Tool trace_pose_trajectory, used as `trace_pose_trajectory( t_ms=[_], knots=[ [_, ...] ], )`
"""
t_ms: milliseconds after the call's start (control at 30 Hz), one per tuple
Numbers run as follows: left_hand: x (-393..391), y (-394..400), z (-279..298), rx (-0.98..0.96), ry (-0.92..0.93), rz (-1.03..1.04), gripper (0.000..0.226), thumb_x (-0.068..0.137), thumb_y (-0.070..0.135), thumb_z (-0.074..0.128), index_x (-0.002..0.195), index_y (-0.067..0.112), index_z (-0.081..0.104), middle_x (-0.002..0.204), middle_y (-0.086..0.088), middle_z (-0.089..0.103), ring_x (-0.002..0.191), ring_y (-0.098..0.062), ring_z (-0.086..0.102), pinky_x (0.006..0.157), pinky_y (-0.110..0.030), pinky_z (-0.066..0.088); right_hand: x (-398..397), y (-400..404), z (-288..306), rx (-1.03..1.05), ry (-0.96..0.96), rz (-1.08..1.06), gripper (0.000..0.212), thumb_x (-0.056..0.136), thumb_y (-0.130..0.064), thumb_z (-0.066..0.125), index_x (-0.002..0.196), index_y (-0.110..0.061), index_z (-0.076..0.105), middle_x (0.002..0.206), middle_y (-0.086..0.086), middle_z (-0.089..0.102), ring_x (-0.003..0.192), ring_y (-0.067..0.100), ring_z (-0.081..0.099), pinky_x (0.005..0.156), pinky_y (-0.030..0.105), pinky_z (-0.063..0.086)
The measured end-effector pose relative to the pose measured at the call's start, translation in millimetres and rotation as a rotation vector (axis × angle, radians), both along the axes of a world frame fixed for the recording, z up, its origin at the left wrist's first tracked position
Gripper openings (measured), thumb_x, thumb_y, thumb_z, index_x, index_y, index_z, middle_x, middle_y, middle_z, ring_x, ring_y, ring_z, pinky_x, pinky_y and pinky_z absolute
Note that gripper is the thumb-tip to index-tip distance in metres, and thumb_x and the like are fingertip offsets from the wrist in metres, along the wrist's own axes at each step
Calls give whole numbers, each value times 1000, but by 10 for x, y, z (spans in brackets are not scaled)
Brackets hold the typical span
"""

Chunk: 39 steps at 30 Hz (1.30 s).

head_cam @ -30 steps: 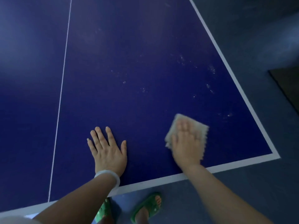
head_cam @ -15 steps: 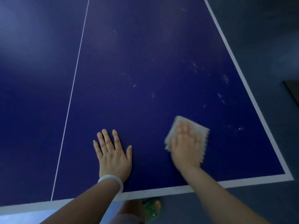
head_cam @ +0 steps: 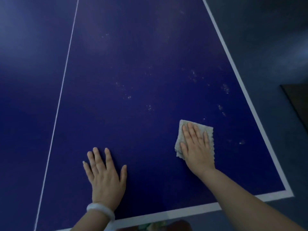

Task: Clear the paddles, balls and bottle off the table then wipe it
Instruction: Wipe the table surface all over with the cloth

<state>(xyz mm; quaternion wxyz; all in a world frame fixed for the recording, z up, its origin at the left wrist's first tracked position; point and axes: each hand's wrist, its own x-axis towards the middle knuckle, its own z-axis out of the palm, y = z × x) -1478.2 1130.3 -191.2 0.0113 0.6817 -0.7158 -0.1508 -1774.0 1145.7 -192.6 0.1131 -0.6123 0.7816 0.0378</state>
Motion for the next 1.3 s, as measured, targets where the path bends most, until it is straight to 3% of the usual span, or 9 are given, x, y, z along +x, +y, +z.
trace_pose_trajectory(
  t_ms=[100, 200, 367, 533, 667, 767, 867, 1067, 1300],
  knots=[
    [-277, -89, 130, -103, 38, -167, 57, 97, 30, 43, 147, 3, 37, 158, -23, 20, 148, -39, 11, 120, -55, 9, -9, -2, 7, -6, -3, 6, 61, 97, -46, -1, 152, -27, -18, 159, -9, -26, 146, 8, -25, 121, 42, -12],
    [-804, -86, 191, -121, 42, -286, 61, 97, 37, 32, 149, 5, 34, 159, -21, 19, 149, -35, 10, 122, -48, 9, -44, -10, 7, -16, -4, 38, 61, 97, -45, 0, 153, -25, -15, 161, -7, -23, 147, 10, -23, 121, 43, -12],
    [-1598, 61, 64, 9, -7, -121, 72, 97, 51, 10, 155, 8, 7, 161, -17, -9, 149, -31, -14, 121, -51, -4, -195, -15, 50, -21, -25, 157, 62, 97, -45, 1, 154, -23, -13, 162, -4, -20, 147, 11, -22, 121, 44, -10],
    [-1766, 149, -51, -37, -89, -33, 71, 98, 48, 12, 152, 2, 15, 161, -22, 5, 150, -35, 1, 120, -57, 9, -576, 511, 16, -60, -63, 328, 62, 101, -40, 27, 157, -18, 11, 165, 1, 4, 152, 17, 4, 118, 48, 11],
    [-1766, 148, -113, -39, -134, -27, 70, 99, 48, 10, 153, 3, 13, 162, -20, 3, 150, -34, -2, 120, -56, 9, -1121, 708, -33, -49, -41, 558, 60, 103, -41, 24, 157, -19, 13, 165, -1, 7, 151, 17, 10, 116, 48, 16],
    [-1787, 155, -118, -34, -159, -15, 70, 98, 49, 7, 153, 5, 10, 162, -18, 2, 150, -32, -4, 121, -55, 8, -1368, 322, -10, -40, 28, 456, 58, 104, -41, 9, 157, -18, 7, 165, -1, 1, 152, 17, 2, 119, 49, 14],
    [-1798, 157, -125, -42, -168, -5, 70, 97, 50, 3, 153, 7, 4, 162, -16, -2, 150, -31, -8, 121, -53, 4, -1266, -118, -3, -40, 49, 207, 59, 101, -42, 1, 153, -20, -13, 163, 0, -17, 149, 16, -20, 122, 47, -5],
    [-1805, 150, -124, -51, -177, -1, 71, 97, 50, 3, 154, 8, 4, 162, -15, -2, 150, -29, -9, 122, -51, 1, -1052, -168, -11, -11, 7, 617, 60, 100, -43, 4, 156, -20, -2, 164, -1, -7, 150, 15, -14, 122, 48, -4],
    [-1808, 154, -114, -53, -188, 4, 71, 96, 52, 2, 153, 9, -1, 163, -15, -4, 150, -29, -11, 122, -50, -1, -1831, -666, 139, 22, -42, -306, 58, 102, -42, 5, 155, -24, -11, 163, -2, -13, 150, 19, -12, 122, 50, -5]
  ],
)
